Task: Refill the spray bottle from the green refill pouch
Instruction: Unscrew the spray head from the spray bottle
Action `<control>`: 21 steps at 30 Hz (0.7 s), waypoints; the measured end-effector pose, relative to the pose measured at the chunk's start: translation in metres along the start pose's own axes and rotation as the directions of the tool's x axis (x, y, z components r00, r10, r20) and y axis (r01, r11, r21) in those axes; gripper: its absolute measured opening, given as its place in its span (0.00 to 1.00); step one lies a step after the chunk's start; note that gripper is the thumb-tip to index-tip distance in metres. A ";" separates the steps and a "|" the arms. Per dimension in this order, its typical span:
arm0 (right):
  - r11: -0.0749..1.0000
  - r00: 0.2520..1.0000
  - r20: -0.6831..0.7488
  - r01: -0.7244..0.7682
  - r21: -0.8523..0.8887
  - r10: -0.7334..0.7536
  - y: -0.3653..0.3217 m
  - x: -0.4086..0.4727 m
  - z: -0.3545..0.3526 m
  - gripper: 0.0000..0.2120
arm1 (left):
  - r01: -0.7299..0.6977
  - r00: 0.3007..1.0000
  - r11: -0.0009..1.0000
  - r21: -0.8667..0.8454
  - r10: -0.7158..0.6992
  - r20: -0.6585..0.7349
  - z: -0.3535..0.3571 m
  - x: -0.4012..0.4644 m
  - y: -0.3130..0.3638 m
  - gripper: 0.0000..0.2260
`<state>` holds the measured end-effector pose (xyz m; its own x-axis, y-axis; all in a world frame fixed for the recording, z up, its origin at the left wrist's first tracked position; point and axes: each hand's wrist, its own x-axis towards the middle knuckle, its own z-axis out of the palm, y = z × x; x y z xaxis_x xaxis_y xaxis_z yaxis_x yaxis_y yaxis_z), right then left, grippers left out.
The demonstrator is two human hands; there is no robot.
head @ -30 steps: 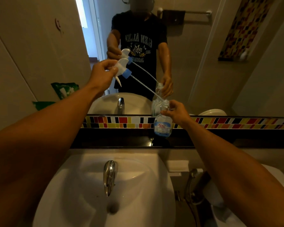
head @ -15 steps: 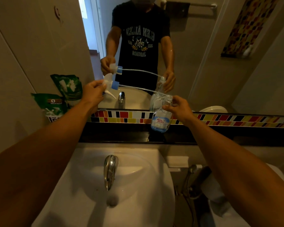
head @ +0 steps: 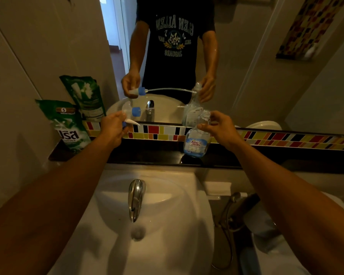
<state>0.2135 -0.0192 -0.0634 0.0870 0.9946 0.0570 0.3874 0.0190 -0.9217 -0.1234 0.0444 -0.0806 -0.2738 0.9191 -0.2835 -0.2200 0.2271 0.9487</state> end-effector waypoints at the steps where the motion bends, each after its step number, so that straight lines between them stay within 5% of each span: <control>1: 1.000 1.000 0.014 0.011 -0.002 -0.011 0.000 0.000 0.004 0.16 | 0.007 1.000 1.000 0.010 -0.007 -0.017 -0.004 0.003 -0.007 0.07; 9: 0.996 0.992 0.092 0.080 0.028 -0.082 -0.009 0.010 0.049 0.20 | -0.069 0.997 0.976 0.206 0.062 0.039 -0.025 0.019 -0.065 0.08; 21: 0.991 0.977 0.181 0.124 -0.041 -0.115 -0.014 0.034 0.104 0.19 | 0.027 1.000 0.905 0.425 -0.029 -0.001 -0.018 0.041 -0.107 0.11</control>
<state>0.1152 0.0247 -0.0888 -0.1252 0.9879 0.0920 0.4326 0.1378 -0.8910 -0.1280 0.0523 -0.1961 -0.2678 0.9118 -0.3113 0.1918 0.3671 0.9102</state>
